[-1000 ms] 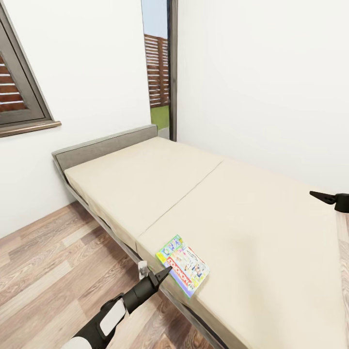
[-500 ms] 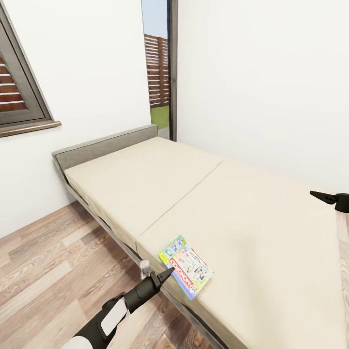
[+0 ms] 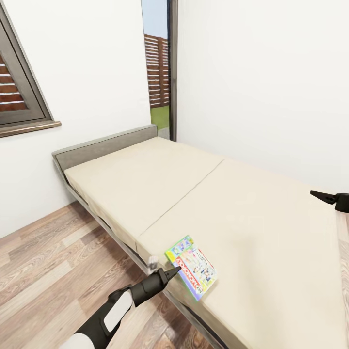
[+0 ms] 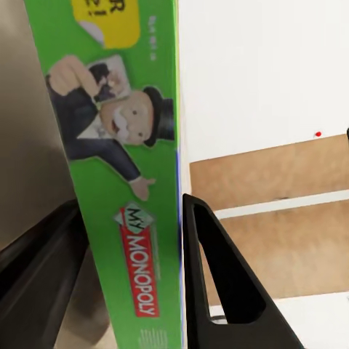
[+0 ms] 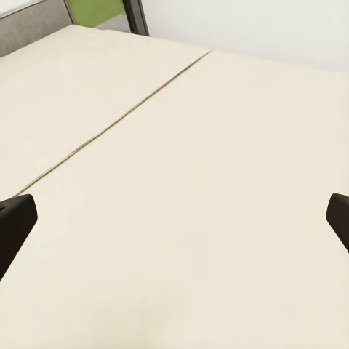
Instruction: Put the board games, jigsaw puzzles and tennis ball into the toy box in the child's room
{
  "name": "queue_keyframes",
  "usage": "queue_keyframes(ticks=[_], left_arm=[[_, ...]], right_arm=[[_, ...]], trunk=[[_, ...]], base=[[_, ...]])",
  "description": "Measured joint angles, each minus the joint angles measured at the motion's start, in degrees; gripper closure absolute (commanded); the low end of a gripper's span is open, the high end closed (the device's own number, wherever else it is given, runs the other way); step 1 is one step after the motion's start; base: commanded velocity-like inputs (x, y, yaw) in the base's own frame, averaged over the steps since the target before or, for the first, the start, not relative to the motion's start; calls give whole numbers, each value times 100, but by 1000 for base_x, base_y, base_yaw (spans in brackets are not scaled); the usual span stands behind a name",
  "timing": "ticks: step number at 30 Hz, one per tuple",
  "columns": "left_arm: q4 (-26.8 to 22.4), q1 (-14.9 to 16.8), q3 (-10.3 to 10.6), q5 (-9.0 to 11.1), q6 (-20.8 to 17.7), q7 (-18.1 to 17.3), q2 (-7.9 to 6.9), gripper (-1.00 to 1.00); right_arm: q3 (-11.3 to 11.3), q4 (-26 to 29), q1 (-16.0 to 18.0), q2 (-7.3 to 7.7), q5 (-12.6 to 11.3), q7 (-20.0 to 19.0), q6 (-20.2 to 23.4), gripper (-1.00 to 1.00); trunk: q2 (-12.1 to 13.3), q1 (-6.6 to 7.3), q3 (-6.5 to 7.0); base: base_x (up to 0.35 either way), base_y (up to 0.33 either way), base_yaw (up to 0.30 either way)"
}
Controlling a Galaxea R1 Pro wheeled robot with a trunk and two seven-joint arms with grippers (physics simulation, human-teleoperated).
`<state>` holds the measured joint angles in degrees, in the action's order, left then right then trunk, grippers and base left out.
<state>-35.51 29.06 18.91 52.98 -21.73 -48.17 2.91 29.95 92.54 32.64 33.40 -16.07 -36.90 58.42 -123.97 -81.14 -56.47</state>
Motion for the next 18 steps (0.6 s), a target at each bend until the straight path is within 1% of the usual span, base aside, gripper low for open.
queue_keyframes(ticks=[2,3,5,6,8,9,10,12,13,14,15,16,17,18], left_arm=[[-74,0,23,-8,-13,87,6,100],[-235,2,38,-60,26,230,8,100],[-410,18,47,-64,-10,355,12,100],[-611,39,51,-58,-121,533,24,100],[-851,53,54,-68,-253,785,44,100],[-1094,66,54,-55,-366,1068,63,100],[-1417,92,68,-40,-470,1458,79,100],[-1599,129,106,-67,-508,1663,85,100],[-1774,328,235,-141,-555,1916,95,100],[-1824,394,274,-57,-610,1969,98,100],[-1887,445,356,-104,-688,2033,105,100],[-2647,233,497,-95,-877,2802,90,100],[-2876,160,506,-69,-918,3009,74,100],[-3307,23,506,-44,-1058,3345,42,100]], right_arm=[[2,0,0,0,1,-2,-7,-100],[7,0,0,0,6,-4,-67,-100],[9,0,0,0,8,-5,-141,-100],[11,0,0,0,10,-4,-200,-100],[10,0,0,0,9,-3,-236,-100],[11,0,0,0,9,-3,-249,-100],[16,0,0,0,8,-5,-254,-100],[17,0,0,0,8,-7,-255,-100],[6,0,0,0,8,-8,-255,-100],[3,0,0,0,7,-9,-255,-100],[4,0,0,0,8,-9,-255,-100],[0,0,0,-3,6,-8,-238,-100],[-1,0,0,-3,5,-6,-236,-100],[-2,0,0,-3,5,-5,-233,-100]], trunk=[[0,0,0],[0,0,0],[0,0,-1],[0,0,0],[0,0,0],[0,0,0],[0,0,0],[0,0,0],[1,-1,0],[0,0,0],[0,0,0],[0,0,-1],[0,0,-1],[0,0,-1]], base=[[0,0,0],[0,0,0],[0,0,0],[0,0,0],[0,0,0],[0,0,0],[0,0,0],[0,0,0],[0,0,0],[0,0,0],[0,0,-48],[0,0,-61],[0,0,-112],[0,0,-147]])
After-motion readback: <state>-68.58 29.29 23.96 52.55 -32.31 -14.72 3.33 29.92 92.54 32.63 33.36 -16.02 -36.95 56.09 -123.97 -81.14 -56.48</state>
